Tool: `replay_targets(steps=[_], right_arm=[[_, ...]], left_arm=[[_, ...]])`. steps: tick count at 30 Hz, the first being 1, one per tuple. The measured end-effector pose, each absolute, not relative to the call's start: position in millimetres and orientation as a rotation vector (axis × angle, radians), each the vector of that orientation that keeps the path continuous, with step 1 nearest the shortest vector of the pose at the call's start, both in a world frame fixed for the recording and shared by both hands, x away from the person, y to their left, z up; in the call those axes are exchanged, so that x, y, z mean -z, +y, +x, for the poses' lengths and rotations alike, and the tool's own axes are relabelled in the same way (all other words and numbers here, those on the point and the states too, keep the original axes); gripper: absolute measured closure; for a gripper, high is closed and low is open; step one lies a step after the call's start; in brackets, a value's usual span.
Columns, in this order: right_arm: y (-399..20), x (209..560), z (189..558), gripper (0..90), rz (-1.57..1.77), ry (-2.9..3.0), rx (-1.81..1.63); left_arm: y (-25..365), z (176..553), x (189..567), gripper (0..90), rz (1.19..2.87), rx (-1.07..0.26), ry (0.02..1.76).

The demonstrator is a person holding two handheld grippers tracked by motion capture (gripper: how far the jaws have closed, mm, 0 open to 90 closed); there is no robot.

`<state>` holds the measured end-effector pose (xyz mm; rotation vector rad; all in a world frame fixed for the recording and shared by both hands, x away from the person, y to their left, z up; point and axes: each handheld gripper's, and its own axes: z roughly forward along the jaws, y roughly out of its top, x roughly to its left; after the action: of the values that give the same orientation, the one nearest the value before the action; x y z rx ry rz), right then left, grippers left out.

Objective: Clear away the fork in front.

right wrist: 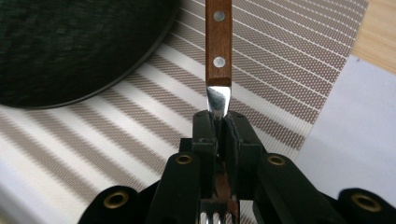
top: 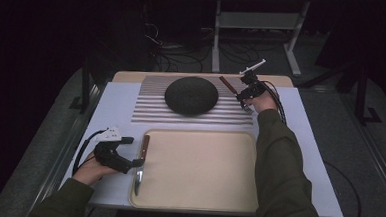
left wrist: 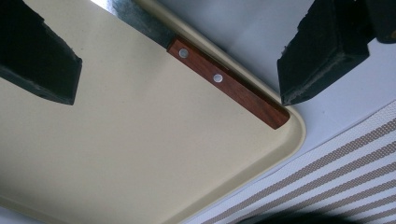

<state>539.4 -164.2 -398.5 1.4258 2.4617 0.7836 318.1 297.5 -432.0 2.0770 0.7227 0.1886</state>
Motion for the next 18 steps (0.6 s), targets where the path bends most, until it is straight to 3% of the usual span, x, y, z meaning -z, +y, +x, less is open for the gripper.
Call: replay_targets(steps=[18], right_arm=[[-155, 368, 441, 82.2, 1.251, 2.500, -0.922]], left_arm=[[296, 318, 431, 0.0, 2.074, -0.190, 0.733]])
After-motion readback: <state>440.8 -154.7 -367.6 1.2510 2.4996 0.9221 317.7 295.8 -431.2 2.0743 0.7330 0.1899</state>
